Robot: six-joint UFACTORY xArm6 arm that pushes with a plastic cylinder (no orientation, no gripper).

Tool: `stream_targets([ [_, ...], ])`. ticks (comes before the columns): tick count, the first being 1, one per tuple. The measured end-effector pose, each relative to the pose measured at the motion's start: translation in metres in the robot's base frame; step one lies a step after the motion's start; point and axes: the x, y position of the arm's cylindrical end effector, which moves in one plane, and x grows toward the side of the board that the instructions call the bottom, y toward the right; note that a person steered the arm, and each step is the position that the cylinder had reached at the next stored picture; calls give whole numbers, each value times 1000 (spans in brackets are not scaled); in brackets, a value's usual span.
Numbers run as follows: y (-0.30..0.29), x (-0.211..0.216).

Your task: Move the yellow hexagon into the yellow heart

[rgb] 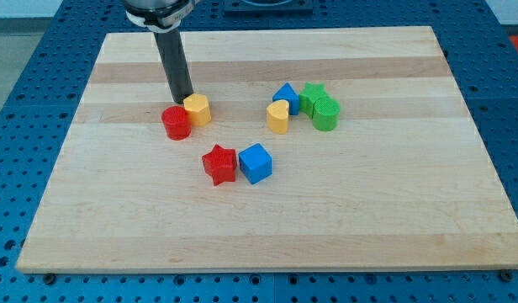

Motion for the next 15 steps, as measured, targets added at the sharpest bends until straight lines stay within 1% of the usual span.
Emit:
stream_targets([
  [1,5,12],
  [3,35,31],
  [5,37,61],
  [7,38,72],
  [9,43,96],
  [11,97,97],
  [13,102,97],
  [15,120,97],
])
